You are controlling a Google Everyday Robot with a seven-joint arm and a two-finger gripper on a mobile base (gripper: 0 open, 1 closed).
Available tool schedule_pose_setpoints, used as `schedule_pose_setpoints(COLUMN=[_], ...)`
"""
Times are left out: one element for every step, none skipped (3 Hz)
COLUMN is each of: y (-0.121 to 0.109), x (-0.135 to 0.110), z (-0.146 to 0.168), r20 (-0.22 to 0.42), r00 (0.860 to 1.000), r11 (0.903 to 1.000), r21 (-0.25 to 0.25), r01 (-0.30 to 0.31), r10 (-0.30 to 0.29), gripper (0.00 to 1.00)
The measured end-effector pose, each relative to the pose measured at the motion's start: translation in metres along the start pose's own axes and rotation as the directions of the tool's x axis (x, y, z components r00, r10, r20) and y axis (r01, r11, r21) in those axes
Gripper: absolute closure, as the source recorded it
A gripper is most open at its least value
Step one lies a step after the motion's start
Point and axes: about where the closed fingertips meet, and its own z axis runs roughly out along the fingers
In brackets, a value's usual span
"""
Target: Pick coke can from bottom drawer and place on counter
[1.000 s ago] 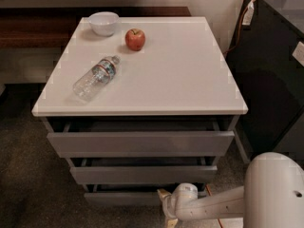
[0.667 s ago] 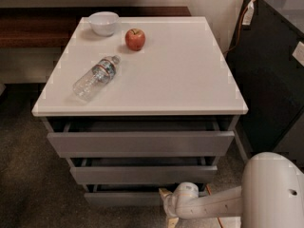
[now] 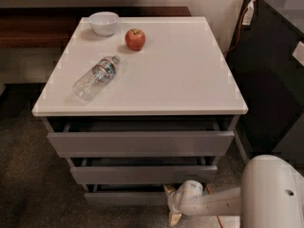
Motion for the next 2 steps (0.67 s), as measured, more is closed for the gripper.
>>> schedule_pose_setpoints(y=[-0.0050,-0.0092], x=[0.0054,0.0120], z=[0.0064,0.0112], r20=[-0.004,-0.014], r00=[1.000,0.999], r11=[0.9999,0.9994], r21=[0.007,0.006], r01=[-0.011,-0.033], r10=[0.011,0.033], gripper=[0.00,0.17])
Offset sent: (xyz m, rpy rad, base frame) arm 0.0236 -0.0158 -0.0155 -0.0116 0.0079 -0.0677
